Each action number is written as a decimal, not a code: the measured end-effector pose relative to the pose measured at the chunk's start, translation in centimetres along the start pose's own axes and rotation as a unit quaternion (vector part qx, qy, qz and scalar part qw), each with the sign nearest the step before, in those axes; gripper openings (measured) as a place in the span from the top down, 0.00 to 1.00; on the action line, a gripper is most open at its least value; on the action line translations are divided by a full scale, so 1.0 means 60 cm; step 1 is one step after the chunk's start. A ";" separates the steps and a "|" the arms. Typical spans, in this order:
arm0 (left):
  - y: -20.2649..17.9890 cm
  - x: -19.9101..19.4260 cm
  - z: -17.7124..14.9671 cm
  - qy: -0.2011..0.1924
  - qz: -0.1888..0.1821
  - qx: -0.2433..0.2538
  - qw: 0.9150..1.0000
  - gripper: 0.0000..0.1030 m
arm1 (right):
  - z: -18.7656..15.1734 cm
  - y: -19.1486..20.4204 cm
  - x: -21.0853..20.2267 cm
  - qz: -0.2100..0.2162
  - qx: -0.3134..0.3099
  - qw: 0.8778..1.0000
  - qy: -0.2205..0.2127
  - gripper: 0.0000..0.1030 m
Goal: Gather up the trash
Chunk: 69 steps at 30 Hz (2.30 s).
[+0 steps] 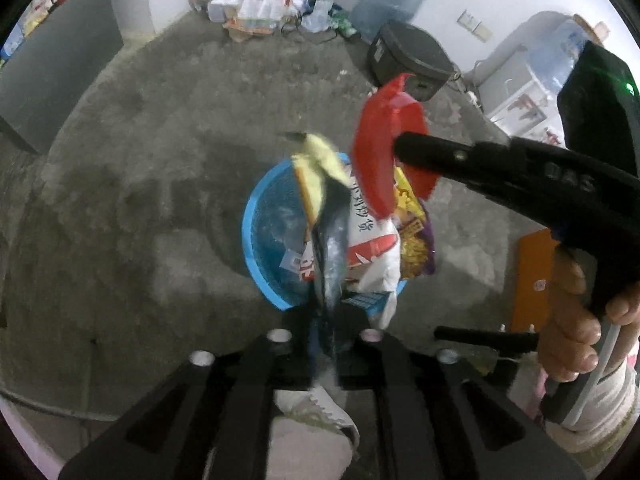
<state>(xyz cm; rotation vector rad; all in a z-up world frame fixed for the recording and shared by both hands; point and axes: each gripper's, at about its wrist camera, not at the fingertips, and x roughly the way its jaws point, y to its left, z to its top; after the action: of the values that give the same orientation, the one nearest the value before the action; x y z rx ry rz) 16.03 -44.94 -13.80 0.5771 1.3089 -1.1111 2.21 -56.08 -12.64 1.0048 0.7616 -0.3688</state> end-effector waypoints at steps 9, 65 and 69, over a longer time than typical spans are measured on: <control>0.015 0.036 0.015 0.007 -0.047 -0.048 0.998 0.65 | -0.012 -0.072 0.012 -0.003 0.073 0.997 0.009 0.61; 0.234 -0.471 -0.383 -0.250 0.122 -0.245 0.929 0.29 | -0.033 0.012 0.367 -0.258 -0.179 0.935 0.163 0.74; 0.234 -0.474 -0.393 -0.253 0.120 -0.249 0.927 0.29 | -0.041 -0.004 0.359 -0.269 -0.169 0.933 0.170 0.74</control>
<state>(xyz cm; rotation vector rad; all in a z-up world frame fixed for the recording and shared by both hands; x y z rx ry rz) 20.76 -10.11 4.31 0.0515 0.9764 -0.6254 15.97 -52.81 -29.08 0.5219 1.3734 -0.5182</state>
